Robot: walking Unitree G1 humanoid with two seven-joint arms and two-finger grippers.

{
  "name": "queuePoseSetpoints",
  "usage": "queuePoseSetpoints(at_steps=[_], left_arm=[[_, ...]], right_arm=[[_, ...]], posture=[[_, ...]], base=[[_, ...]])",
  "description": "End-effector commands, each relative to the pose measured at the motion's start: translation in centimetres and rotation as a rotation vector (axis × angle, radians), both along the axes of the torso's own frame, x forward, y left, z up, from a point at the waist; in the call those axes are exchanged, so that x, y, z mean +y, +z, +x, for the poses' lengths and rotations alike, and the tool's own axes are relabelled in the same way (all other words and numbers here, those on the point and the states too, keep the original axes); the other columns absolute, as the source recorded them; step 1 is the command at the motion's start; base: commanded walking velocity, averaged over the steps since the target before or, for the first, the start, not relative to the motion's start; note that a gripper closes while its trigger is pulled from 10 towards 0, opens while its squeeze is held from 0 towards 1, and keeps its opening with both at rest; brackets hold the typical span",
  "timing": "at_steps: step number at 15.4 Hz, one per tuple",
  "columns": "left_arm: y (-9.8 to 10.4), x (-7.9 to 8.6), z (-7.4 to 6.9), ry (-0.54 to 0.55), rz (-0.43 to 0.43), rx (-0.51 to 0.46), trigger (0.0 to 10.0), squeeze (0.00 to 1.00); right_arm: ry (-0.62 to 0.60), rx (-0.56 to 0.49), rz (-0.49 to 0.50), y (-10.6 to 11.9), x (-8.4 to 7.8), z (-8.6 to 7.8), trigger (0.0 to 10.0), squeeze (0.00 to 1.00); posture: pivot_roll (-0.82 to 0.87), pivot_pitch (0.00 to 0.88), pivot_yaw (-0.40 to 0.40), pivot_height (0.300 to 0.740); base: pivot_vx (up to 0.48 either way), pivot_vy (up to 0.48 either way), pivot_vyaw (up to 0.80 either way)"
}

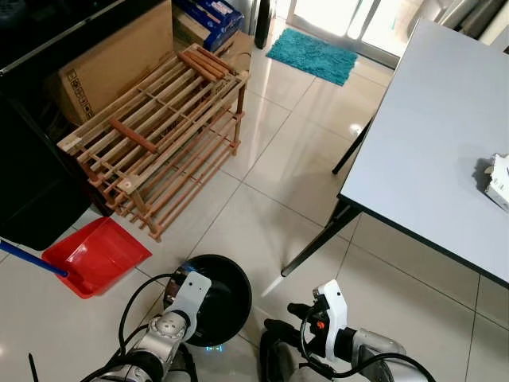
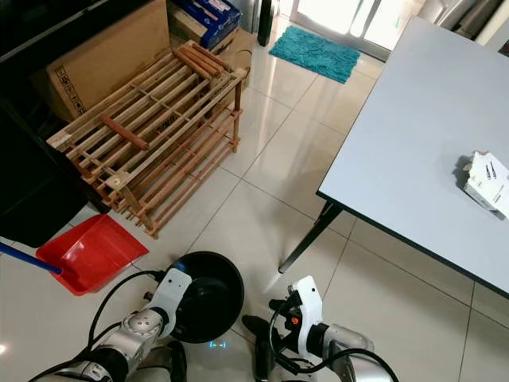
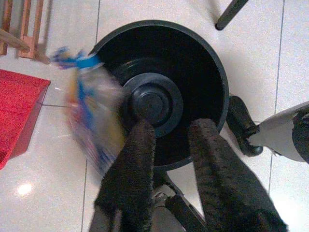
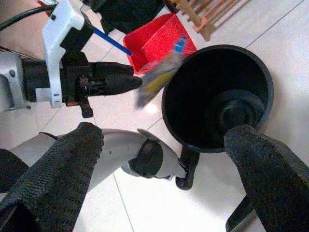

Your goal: Picking trash to rubbish bin

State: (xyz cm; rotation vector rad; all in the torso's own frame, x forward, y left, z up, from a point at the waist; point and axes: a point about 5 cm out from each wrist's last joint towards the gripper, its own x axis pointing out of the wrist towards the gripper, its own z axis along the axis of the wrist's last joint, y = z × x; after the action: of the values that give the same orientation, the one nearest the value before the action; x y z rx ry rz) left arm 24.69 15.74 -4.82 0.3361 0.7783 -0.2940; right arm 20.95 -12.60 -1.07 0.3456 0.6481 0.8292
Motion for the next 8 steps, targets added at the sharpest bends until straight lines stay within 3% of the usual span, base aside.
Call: queuePoseSetpoints(at_steps=[1,4,5,8], left_arm=[[-0.6,-0.26,-0.81,-0.013,0.002,0.031,10.0,1.0],[-0.58,-0.26,-0.77,-0.015,0.009,0.029,10.0,1.0],[-0.68,-0.18,-0.89,-0.003,0.015,0.034,10.0,0.0],[-1.06,0.17,-1.53,0.029,0.0,0.045,10.0,0.0]], right_arm=[[-0.017,0.022,-0.017,-0.25,-0.65,-0.48,10.0,0.0],[-0.021,0.029,-0.018,-0.23,-0.71,-0.65,10.0,0.0],[-0.022,0.035,-0.02,-0.25,-0.68,-0.76,10.0,0.0],[-0.026,0.039,-0.023,-0.37,-0.39,-0.69,10.0,0.0]], posture=[[-0.18,0.281,-0.117,0.74],[-0.18,0.288,-0.118,0.74],[-0.17,0.289,-0.119,0.74],[-0.16,0.291,-0.112,0.74]], base=[[0.0,0.0,0.0],[0.0,0.0,0.0],[0.0,0.0,0.0],[0.0,0.0,0.0]])
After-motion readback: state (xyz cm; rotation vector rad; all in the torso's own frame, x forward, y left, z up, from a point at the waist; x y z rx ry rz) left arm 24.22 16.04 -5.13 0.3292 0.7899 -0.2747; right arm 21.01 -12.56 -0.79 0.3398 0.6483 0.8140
